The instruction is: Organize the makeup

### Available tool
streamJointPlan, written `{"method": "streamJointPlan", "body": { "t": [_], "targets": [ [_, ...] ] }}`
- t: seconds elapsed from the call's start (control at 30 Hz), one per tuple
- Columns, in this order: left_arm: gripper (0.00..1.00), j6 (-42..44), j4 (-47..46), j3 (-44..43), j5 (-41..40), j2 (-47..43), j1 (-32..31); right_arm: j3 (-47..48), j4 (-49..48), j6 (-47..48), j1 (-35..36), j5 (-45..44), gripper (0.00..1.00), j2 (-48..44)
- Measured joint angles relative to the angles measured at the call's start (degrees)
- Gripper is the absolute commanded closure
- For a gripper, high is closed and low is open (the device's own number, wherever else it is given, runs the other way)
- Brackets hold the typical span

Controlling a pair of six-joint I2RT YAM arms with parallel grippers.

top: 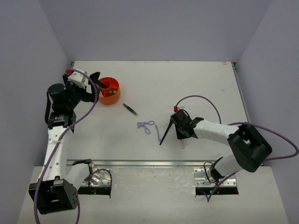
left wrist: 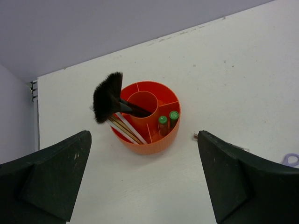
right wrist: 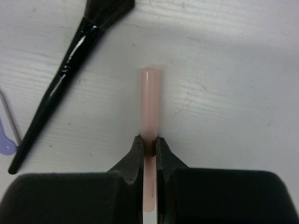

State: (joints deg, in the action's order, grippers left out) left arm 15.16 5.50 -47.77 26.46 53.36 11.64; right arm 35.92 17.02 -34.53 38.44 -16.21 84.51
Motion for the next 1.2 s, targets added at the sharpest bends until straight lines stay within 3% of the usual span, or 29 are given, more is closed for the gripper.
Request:
{"method": "streamJointPlan", "body": {
  "t": [0.23,0.33,0.43,0.5,0.6,0.8,0.97,1.13,1.2],
  "targets": [
    [0.05,-0.58,0.18,-0.02,1.54,-0.37,0.0,-1.18,2.23,4.57,0.37,-0.65,1.0,-9.11],
    [0.05,-0.65,0.62,-0.02,1.65,-0.37,0.0,-1.52,-2.11,9.08,0.73,1.39,1.0,-16.73],
    [0.05,-0.47,1.28,-0.02,0.72,-0.39,0.0,-1.87,-14.03,12.61,0.81,5.74,1.0,-23.04],
    [0.04,0.18,2.25,0.0,-1.62,-0.53,0.0,-1.3,-28.5,14.27,0.81,9.86,1.0,-22.48],
    [0.03,1.84,3.46,0.74,-6.32,-1.16,0.16,5.82,-46.5,15.35,0.81,15.4,1.0,-12.43],
    [0.02,4.79,5.22,8.14,-14.05,-2.68,1.42,40.67,-62.28,14.59,1.08,24.29,1.0,18.48],
    [0.02,5.79,5.07,13.04,-17.42,-2.66,1.95,68.24,-69.08,14.01,1.27,26.8,1.0,44.43],
    [0.02,5.75,3.1,14.51,-18.72,-0.27,1.99,90.29,-68.6,13.09,1.56,27.05,1.0,67.64],
    [0.02,5.62,2.0,14.65,-18.84,1.18,2.09,92.91,-67.6,13.31,1.7,26.55,1.0,72.12]
  ]
}}
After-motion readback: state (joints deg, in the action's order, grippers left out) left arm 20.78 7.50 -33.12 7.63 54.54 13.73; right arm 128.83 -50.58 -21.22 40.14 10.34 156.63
